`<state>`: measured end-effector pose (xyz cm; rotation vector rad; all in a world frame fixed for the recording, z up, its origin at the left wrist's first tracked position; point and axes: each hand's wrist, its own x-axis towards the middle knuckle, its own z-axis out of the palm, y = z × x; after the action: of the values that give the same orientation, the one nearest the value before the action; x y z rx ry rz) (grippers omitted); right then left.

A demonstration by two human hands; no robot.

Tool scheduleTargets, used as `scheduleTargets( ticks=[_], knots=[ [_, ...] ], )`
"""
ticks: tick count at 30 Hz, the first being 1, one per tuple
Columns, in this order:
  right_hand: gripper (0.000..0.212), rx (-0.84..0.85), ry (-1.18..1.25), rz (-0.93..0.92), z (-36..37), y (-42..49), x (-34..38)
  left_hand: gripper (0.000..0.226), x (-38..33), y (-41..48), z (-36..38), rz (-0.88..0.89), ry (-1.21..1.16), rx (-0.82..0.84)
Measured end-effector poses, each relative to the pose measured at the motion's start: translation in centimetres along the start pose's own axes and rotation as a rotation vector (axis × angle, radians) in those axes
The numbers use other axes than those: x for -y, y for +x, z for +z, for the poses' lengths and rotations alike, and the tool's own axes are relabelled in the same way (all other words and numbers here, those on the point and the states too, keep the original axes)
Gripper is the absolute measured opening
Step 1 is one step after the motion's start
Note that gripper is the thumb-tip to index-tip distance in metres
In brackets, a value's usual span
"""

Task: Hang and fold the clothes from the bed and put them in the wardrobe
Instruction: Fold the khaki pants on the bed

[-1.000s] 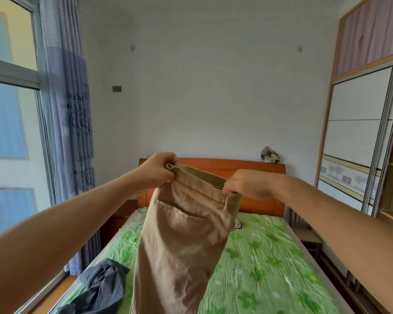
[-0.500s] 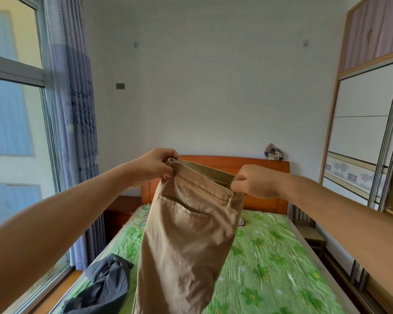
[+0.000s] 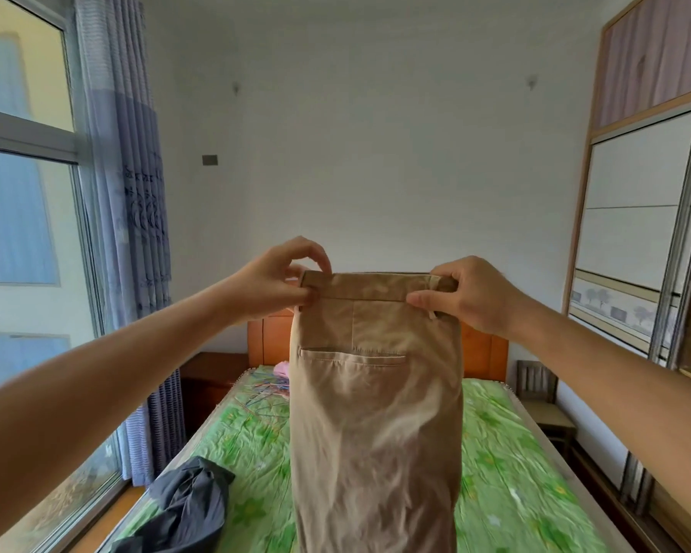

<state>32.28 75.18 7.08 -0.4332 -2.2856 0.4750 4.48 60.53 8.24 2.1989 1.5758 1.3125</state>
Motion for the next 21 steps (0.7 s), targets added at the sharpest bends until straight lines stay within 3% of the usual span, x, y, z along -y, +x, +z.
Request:
scheduleTargets(
  ticks=[3, 12, 18, 19, 21],
  knots=[
    [0.038, -0.024, 0.006, 0.004, -0.5, -0.1, -0.4, 0.036, -0.6, 0.0, 0.2, 0.099, 0.064, 0.053],
    [0.045, -0.021, -0.048, -0.008, -0.5, -0.6, -0.8, 0.017, 0.5, -0.6, 0.9, -0.074, 0.254, 0.368],
    [0.043, 0.178, -0.310, -0.014, -1.2, -1.1, 0.9, 0.016, 0.4, -0.3, 0.3, -0.057, 0.407, 0.302],
    [0.039, 0.231, -0.312, 0.011, -1.4, -1.3, 1.4, 0.017, 0.4, -0.2, 0.2, -0.059, 0.408, 0.283],
    [0.025, 0.414, -0.095, 0.115, -1.5, -1.8, 2.8, 0.018, 0.3, -0.1, -0.1, -0.067, 0.392, 0.255]
  ],
)
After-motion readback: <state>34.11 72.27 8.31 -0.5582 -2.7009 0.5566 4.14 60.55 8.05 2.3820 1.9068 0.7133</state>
